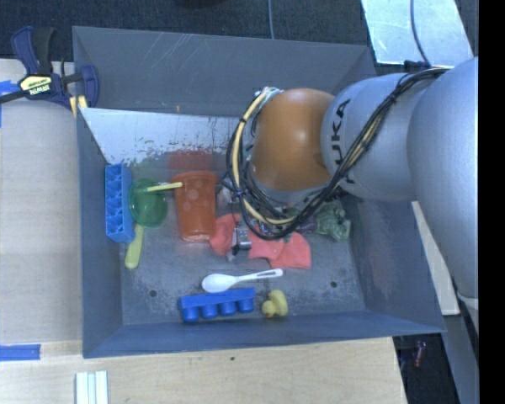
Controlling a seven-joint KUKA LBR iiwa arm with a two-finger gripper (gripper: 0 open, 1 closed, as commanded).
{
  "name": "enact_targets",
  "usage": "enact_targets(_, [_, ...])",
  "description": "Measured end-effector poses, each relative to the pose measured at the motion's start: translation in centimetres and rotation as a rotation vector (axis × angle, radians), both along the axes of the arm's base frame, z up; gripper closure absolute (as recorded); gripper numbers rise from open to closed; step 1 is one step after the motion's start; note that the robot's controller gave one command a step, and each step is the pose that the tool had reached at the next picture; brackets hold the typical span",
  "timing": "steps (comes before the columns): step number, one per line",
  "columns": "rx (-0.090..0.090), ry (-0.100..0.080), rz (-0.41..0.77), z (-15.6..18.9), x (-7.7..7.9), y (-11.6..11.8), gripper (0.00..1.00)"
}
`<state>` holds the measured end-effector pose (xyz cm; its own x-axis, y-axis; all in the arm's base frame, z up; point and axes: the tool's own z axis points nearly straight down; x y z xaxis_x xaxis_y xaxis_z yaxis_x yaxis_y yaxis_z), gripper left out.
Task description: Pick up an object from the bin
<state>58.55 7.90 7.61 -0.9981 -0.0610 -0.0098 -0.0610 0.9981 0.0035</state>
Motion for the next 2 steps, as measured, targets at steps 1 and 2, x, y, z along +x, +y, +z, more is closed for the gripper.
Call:
enact_targets(1, [-0.005, -0.007, 0.321, -0.49, 1.59, -6.9, 1.0])
enact_targets(2, [-0.004, -0.007, 0.321, -0.49, 1.58, -6.87, 1.0])
